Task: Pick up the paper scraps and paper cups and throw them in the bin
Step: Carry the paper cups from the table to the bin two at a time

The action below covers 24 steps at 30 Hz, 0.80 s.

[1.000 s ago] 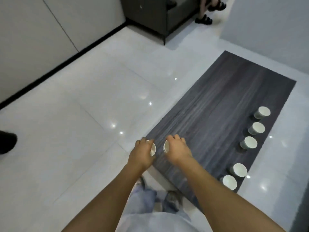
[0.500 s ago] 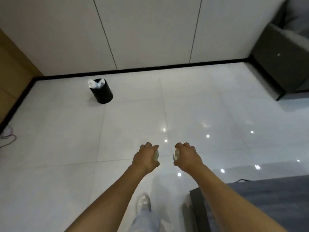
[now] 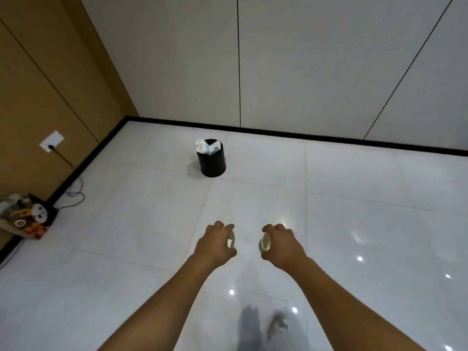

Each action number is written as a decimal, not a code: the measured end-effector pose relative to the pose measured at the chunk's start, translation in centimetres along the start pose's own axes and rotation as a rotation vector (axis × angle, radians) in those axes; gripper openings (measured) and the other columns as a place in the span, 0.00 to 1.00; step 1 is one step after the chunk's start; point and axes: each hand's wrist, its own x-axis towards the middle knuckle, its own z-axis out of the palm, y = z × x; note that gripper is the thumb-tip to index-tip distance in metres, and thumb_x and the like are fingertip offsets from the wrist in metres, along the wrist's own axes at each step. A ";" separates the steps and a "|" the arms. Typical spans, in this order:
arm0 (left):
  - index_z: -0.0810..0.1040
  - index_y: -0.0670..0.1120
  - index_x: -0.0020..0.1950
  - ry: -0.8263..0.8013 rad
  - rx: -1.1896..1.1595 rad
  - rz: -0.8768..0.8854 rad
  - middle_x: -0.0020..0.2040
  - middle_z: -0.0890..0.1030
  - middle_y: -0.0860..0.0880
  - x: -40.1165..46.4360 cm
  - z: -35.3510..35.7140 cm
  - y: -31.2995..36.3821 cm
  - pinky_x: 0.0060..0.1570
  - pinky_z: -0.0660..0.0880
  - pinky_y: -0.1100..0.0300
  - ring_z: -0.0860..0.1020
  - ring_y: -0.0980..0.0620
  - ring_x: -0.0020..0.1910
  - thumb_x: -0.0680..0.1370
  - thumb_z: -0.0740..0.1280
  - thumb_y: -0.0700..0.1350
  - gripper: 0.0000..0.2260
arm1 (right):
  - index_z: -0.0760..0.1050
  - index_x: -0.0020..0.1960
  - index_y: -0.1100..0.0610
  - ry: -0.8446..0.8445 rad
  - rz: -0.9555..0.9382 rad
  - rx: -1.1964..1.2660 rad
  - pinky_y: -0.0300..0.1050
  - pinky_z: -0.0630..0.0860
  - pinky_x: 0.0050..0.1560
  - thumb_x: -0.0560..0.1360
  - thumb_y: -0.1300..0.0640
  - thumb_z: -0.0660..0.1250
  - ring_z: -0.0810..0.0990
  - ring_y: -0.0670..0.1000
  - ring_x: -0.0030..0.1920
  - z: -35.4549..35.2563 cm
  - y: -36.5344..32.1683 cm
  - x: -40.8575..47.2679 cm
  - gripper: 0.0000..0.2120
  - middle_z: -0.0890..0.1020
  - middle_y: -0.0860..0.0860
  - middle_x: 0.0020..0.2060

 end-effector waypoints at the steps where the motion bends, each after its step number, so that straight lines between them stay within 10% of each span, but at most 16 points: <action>1: 0.62 0.52 0.74 -0.001 -0.010 -0.012 0.68 0.67 0.50 1.4 -0.6 0.0 0.57 0.72 0.54 0.65 0.48 0.67 0.74 0.68 0.50 0.30 | 0.63 0.72 0.51 -0.007 -0.009 -0.010 0.46 0.74 0.54 0.71 0.55 0.71 0.66 0.55 0.65 -0.6 -0.2 1.7 0.31 0.68 0.52 0.65; 24: 0.65 0.50 0.71 0.113 -0.241 -0.374 0.66 0.68 0.46 41.4 -18.4 -6.8 0.59 0.74 0.51 0.68 0.46 0.64 0.73 0.68 0.49 0.27 | 0.64 0.71 0.52 -0.162 -0.283 -0.193 0.49 0.74 0.58 0.71 0.56 0.71 0.66 0.56 0.65 -16.8 -11.6 50.2 0.32 0.67 0.53 0.66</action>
